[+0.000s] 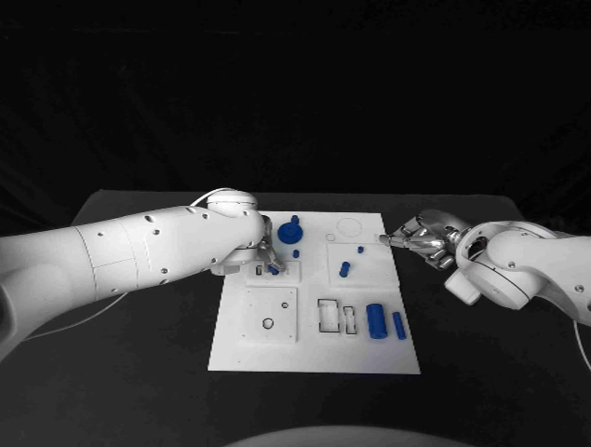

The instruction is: Assemble the parts on the task board

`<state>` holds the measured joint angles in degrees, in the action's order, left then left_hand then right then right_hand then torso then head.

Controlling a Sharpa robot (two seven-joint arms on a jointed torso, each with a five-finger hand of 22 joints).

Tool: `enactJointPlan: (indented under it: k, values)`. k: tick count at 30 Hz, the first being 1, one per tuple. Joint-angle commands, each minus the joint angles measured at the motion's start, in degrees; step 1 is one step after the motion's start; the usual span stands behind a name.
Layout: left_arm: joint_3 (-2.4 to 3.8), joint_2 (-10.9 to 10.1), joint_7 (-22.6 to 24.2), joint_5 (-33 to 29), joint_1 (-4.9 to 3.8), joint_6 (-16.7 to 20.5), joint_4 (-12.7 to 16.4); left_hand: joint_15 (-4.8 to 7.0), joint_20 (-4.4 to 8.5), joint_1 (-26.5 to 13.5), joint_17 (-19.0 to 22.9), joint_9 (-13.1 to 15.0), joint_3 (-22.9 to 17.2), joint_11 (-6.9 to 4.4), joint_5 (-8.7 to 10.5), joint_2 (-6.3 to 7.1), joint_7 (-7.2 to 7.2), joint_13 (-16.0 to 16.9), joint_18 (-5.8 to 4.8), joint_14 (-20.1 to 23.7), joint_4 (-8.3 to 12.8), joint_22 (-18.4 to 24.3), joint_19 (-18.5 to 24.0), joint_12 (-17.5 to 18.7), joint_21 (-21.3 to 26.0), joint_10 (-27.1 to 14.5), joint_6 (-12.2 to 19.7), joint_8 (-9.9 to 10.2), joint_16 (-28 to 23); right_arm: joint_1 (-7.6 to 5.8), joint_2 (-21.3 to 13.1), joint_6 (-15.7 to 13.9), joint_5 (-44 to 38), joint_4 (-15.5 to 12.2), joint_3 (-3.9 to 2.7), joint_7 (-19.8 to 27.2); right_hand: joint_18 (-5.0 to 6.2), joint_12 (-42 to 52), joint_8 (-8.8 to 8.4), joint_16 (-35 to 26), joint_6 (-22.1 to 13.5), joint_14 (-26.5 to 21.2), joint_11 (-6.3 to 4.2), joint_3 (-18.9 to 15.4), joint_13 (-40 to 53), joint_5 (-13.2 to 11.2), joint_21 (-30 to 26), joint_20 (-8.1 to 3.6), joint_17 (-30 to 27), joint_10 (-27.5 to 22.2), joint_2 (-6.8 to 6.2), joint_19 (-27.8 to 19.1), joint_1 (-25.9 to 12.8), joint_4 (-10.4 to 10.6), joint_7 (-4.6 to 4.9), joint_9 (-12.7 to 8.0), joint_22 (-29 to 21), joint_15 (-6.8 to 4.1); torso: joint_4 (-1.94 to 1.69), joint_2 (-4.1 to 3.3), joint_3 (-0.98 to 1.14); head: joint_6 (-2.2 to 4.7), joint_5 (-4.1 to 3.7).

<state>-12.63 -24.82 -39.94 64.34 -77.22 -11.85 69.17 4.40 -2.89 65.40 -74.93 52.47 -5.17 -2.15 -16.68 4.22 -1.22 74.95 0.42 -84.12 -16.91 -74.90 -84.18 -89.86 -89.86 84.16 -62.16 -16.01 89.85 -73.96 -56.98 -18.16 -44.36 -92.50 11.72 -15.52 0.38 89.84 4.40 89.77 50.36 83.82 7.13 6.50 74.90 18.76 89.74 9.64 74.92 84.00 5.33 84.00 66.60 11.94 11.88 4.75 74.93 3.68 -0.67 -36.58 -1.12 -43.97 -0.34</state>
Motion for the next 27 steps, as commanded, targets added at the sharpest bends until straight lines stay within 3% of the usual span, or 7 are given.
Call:
enactJointPlan:
  k: [1,5,27]
  values:
    - [0.01,0.1,-4.5,-0.2,0.01,-1.2,0.0,-0.49,-0.32,-2.1,-15.1,-0.1,1.7,0.45,2.27,0.85,-0.33,15.1,-0.42,-5.9,-0.1,-15.1,-5.8,-0.1,-0.1,5.8,-0.3,0.4,0.1,0.03,0.0,0.8,-0.5,0.0,0.01,-0.2,-0.38,0.2,0.21,0.2,-0.4,6.2,0.55,-0.2,15.1,0.3,0.3,0.57,15.1,6.0,-0.13,6.0,0.6,0.0,-0.09,0.1,15.1,0.38,0.00,-0.01,0.01,0.02,-0.02]
    - [0.01,0.1,-4.5,-0.3,0.02,-1.0,0.0,-0.59,-0.40,-4.4,-15.1,-0.1,3.9,0.53,3.67,0.65,-0.43,15.1,-0.42,-5.9,0.0,-15.1,-5.8,-0.1,-0.1,5.8,-0.3,0.6,0.1,0.03,0.0,0.9,-0.5,0.0,0.01,-0.2,-0.38,0.2,0.21,0.2,-0.4,6.2,0.55,-0.2,15.1,0.3,0.3,0.57,15.1,6.0,-0.13,6.0,0.6,0.0,-0.09,0.1,15.1,0.38,0.01,0.00,0.02,-0.01,0.00]
    - [0.01,0.1,-2.3,-1.8,0.14,1.1,0.0,-0.64,-0.49,-5.6,-15.1,0.3,5.1,0.51,4.13,-1.49,-0.39,15.1,-0.42,-5.9,0.1,-15.1,-5.8,-0.1,-0.1,5.8,-0.5,0.7,0.1,0.03,0.0,1.4,-0.5,0.1,0.02,-0.7,-0.38,0.2,0.21,0.2,-0.4,6.2,0.54,-0.3,15.1,0.3,0.3,0.58,15.1,6.0,-0.12,6.0,0.6,0.0,-0.09,0.1,15.1,0.38,-0.04,-0.01,0.00,0.17,-0.21]
